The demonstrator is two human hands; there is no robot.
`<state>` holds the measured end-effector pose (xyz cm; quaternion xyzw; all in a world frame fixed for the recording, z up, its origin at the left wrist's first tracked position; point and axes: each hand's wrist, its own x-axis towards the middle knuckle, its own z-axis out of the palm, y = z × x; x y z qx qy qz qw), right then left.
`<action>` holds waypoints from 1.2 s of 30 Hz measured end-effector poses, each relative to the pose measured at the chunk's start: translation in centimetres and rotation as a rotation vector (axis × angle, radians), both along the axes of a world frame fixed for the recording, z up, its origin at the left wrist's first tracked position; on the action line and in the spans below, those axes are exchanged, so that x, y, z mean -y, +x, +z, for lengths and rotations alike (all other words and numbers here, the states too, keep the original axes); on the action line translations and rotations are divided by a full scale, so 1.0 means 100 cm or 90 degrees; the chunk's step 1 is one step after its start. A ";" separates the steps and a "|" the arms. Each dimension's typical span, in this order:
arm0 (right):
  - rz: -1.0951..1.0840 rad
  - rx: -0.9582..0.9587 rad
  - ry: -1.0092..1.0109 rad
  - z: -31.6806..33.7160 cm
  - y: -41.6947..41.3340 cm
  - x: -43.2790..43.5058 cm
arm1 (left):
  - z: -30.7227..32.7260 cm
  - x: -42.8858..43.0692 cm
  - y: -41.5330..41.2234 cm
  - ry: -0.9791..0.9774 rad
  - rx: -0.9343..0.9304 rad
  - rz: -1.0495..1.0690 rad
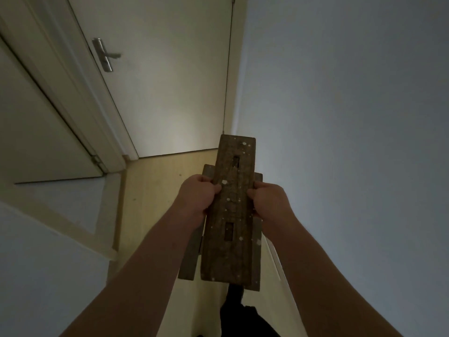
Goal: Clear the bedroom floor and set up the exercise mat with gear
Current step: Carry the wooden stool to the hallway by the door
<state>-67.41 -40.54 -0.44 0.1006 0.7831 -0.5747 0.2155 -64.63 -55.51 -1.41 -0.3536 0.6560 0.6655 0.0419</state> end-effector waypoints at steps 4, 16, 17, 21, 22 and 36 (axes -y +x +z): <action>0.011 0.016 -0.012 -0.022 -0.087 0.032 | -0.017 0.032 -0.084 -0.017 0.026 -0.007; 0.048 0.070 -0.072 -0.035 -0.343 0.130 | -0.028 0.121 -0.322 -0.015 0.080 0.060; 0.054 0.071 -0.070 -0.035 -0.359 0.138 | -0.028 0.129 -0.337 -0.012 0.080 0.068; 0.062 0.079 -0.040 -0.043 -0.427 0.176 | -0.038 0.164 -0.403 0.024 0.087 0.075; 0.060 0.081 -0.034 -0.048 -0.447 0.187 | -0.044 0.175 -0.422 0.037 0.089 0.073; 0.027 0.183 0.057 -0.145 -0.661 0.299 | -0.151 0.294 -0.647 0.126 0.199 0.037</action>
